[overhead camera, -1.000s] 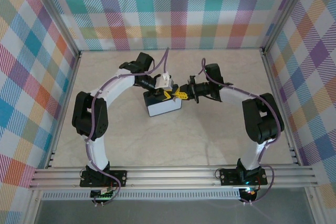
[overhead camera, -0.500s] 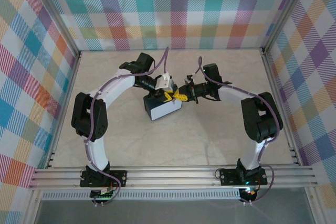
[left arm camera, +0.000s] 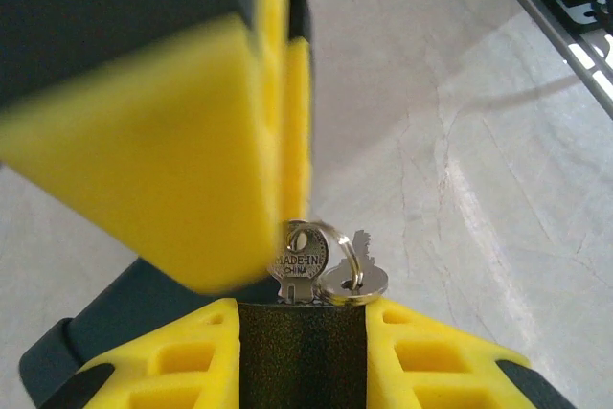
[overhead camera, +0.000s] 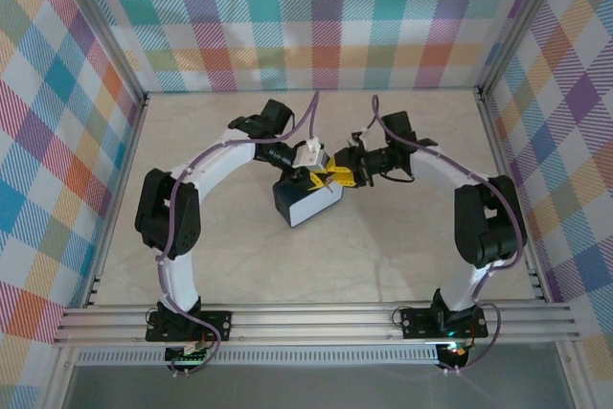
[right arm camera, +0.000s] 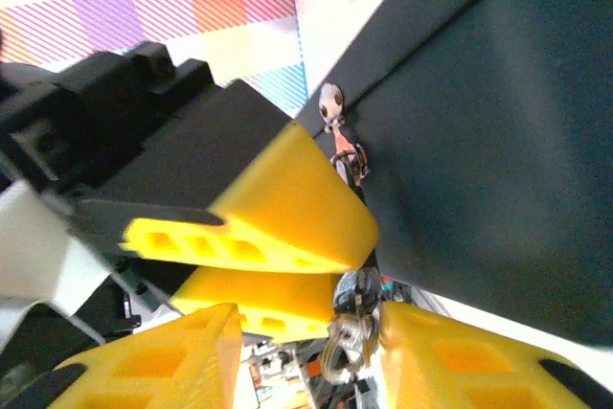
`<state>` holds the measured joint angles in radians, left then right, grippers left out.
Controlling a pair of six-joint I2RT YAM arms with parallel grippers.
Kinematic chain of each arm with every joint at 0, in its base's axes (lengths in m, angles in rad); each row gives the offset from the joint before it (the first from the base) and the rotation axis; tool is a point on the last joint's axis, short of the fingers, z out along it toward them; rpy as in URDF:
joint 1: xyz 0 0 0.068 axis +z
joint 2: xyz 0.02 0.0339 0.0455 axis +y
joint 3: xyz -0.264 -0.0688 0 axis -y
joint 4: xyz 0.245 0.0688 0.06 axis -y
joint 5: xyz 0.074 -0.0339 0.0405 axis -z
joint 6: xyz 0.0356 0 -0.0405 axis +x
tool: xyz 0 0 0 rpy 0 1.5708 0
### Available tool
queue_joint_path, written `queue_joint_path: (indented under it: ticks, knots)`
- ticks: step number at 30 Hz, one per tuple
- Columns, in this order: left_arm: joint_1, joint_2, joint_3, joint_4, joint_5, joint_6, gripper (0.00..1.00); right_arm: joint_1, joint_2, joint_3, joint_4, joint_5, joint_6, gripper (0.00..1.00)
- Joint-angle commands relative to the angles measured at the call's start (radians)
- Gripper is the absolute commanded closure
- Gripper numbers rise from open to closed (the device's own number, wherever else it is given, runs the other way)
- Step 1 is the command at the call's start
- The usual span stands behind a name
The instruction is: Unlock a padlock with a key
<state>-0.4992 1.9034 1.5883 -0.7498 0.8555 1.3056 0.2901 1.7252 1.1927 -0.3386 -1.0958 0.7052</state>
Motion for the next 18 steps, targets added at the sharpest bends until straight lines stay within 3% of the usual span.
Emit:
queue_joint_path:
  ticks: [1, 3, 8, 13, 15, 18]
  knots:
    - [-0.007, 0.006, 0.019, 0.008, 0.051, 0.026, 0.77, -0.045, -0.057, 0.071, -0.233, 0.046, -0.228, 0.57]
    - [-0.007, 0.008, 0.024, 0.005, 0.036, 0.025, 0.77, -0.048, -0.070, 0.082, -0.289, 0.086, -0.295, 0.61]
    - [-0.008, 0.003, 0.027, 0.001, 0.012, 0.020, 0.78, -0.026, -0.102, 0.032, -0.185, 0.088, -0.248, 0.74]
    - [-0.007, 0.000, 0.036, -0.011, 0.022, 0.018, 0.78, 0.048, -0.132, 0.038, -0.196, 0.216, -0.332, 0.60]
    - [-0.006, 0.006, 0.046, -0.035, 0.027, 0.021, 0.78, 0.071, -0.175, 0.025, -0.224, 0.349, -0.454, 0.60]
    - [-0.005, 0.026, 0.083, -0.101, 0.032, 0.045, 0.78, 0.073, -0.287, -0.100, -0.081, 0.506, -0.570, 0.64]
